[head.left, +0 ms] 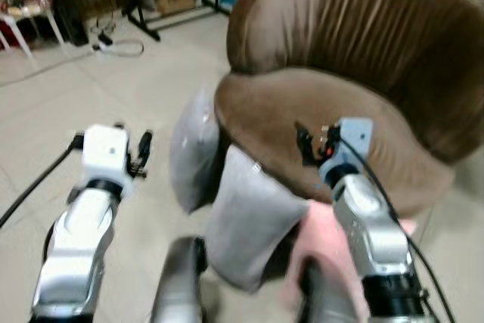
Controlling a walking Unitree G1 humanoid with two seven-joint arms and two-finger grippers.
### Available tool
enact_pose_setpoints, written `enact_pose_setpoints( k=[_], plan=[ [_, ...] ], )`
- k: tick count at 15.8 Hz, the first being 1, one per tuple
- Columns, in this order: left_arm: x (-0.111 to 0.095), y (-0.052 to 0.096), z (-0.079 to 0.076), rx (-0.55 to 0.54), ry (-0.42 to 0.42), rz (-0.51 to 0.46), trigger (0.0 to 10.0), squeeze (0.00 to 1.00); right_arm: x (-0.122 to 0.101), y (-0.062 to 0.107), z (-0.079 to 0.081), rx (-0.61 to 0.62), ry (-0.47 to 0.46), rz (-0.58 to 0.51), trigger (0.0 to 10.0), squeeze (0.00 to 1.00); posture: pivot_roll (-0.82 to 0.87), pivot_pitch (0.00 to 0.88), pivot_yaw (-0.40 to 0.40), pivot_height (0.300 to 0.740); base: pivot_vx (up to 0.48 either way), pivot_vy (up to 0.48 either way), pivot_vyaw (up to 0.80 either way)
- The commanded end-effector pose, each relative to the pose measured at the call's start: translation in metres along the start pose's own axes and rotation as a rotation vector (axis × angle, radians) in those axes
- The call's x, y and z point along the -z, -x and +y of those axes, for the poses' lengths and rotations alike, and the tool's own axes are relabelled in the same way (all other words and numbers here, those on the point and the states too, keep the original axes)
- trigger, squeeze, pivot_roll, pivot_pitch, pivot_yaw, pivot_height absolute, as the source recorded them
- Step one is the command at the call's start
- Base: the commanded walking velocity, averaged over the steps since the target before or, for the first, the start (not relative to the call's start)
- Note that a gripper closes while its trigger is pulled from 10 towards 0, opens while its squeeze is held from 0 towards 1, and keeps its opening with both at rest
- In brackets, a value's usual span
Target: Move the pillow to the sofa from floor
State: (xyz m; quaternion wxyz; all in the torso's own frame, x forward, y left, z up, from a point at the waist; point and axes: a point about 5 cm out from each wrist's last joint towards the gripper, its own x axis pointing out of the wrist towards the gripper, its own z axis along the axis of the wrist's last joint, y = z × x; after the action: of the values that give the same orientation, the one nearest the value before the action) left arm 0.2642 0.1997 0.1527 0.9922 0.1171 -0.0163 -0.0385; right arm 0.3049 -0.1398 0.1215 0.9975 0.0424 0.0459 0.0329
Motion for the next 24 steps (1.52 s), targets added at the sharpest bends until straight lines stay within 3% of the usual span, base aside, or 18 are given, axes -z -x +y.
enact_pose_setpoints(
  k=[1, 5, 6, 8, 10, 12, 15, 16, 18, 19, 21, 24],
  plan=[
    [0.008, -0.001, -0.013, 0.062, 0.003, 0.029, 10.0, 0.0, 0.016, 0.002, -0.02, 0.087, 0.031, 0.081, 10.0, 0.0, -0.04, 0.0, -0.043, 0.456, 0.0, 0.0, 0.0],
    [0.01, -0.002, -0.017, 0.115, -0.009, 0.032, 10.0, 0.0, 0.029, 0.001, -0.032, 0.128, 0.086, 0.162, 10.0, 0.0, -0.03, 0.0, -0.04, 0.456, 0.0, 0.0, 0.0],
    [0.01, -0.002, -0.02, 0.16, -0.013, 0.034, 10.0, 0.0, 0.034, 0.001, -0.037, 0.139, 0.118, 0.188, 10.0, 1.0, -0.03, 0.0, -0.037, 0.456, 0.0, 0.0, 0.0],
    [0.014, 0.001, -0.028, 0.256, -0.03, 0.046, 10.0, 0.0, 0.049, -0.008, -0.037, 0.064, 0.234, 0.267, 10.0, 1.0, -0.03, 0.0, -0.026, 0.456, 0.0, 0.0, 0.0],
    [0.018, 0.005, -0.033, 0.306, -0.024, 0.059, 10.0, 0.0, 0.057, -0.016, -0.034, 0.01, 0.239, 0.312, 10.0, 1.0, -0.05, 0.0, -0.013, 0.456, 0.0, 0.0, 0.0],
    [0.023, 0.013, -0.041, 0.368, -0.025, 0.085, 10.0, 0.0, 0.067, -0.025, -0.039, 0.024, 0.317, 0.418, 10.0, 1.0, -0.06, 0.0, -0.007, 0.456, 0.0, 0.0, 0.0],
    [0.022, 0.029, -0.05, 0.465, -0.024, 0.116, 10.0, 0.0, 0.079, -0.027, -0.06, 0.1, 0.347, 0.575, 10.0, 1.0, -0.03, 0.0, -0.028, 0.456, 0.0, 0.0, 0.0],
    [0.025, 0.039, -0.053, 0.508, -0.015, 0.141, 10.0, 0.0, 0.082, -0.026, -0.066, 0.083, 0.401, 0.636, 10.0, 1.0, -0.04, 0.0, -0.029, 0.456, 0.0, 0.0, 0.0],
    [0.024, 0.048, -0.052, 0.521, -0.01, 0.153, 10.0, 0.0, 0.062, -0.037, -0.073, -0.009, 0.407, 0.583, 10.0, 1.0, -0.05, 0.044, -0.027, 0.456, 0.0, 0.0, 0.0],
    [0.022, 0.053, -0.053, 0.546, -0.008, 0.164, 10.0, 0.0, 0.058, -0.04, -0.071, -0.105, 0.473, 0.595, 10.0, 0.0, -0.04, 0.069, -0.021, 0.456, 0.0, 0.0, 0.0],
    [0.019, 0.059, -0.053, 0.602, -0.032, 0.177, 10.0, 0.0, 0.069, -0.037, -0.062, -0.222, 0.679, 0.711, 10.0, 0.0, -0.03, 0.13, 0.018, 0.456, 0.0, 0.0, 0.0],
    [0.011, 0.067, -0.049, 0.616, -0.037, 0.182, 10.0, 0.0, 0.083, -0.034, -0.042, -0.287, 0.828, 0.729, 10.0, 0.0, 0.01, 0.174, 0.001, 0.456, 0.0, 0.0, 0.0]
  ],
)
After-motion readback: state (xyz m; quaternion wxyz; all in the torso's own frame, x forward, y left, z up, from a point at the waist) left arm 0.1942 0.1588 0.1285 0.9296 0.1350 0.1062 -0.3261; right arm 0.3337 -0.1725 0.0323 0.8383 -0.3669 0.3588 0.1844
